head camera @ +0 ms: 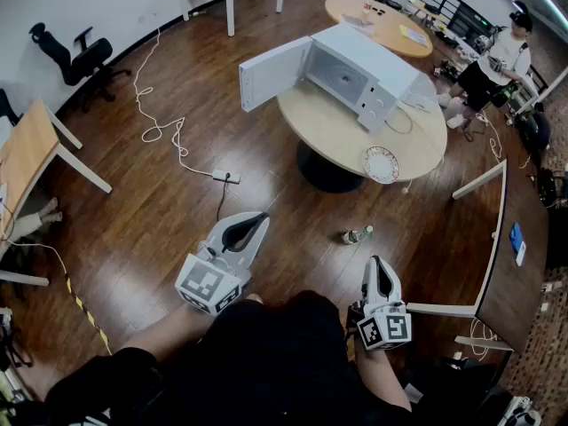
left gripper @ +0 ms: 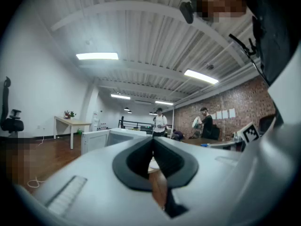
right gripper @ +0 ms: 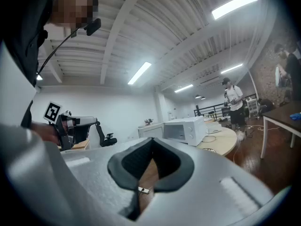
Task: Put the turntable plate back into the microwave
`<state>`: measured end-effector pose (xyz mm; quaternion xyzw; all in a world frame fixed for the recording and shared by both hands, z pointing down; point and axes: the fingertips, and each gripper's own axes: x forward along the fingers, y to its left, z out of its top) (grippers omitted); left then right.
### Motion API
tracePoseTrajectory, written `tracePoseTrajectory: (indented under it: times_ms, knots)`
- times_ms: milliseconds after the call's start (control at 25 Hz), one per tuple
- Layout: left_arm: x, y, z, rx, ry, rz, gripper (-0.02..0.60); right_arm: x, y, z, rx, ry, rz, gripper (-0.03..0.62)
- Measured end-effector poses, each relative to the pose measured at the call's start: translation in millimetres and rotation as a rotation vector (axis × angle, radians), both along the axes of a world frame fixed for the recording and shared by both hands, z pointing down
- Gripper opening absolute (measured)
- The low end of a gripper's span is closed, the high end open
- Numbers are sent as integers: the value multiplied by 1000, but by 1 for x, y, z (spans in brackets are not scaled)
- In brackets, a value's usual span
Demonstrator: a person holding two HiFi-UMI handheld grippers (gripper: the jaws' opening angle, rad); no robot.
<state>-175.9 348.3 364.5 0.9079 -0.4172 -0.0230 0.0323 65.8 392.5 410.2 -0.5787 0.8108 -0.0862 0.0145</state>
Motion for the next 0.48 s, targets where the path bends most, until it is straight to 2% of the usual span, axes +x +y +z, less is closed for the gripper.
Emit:
tracePoseTrajectory:
  times_ms: [160,480]
  knots:
    - [-11,1,4,-3,-14,7,6,-13,-4,10,-13,-3,-6,0]
    - [-38,-11,10,-24,-41,-35,6,-39,-24,6,17,-7,-46,0]
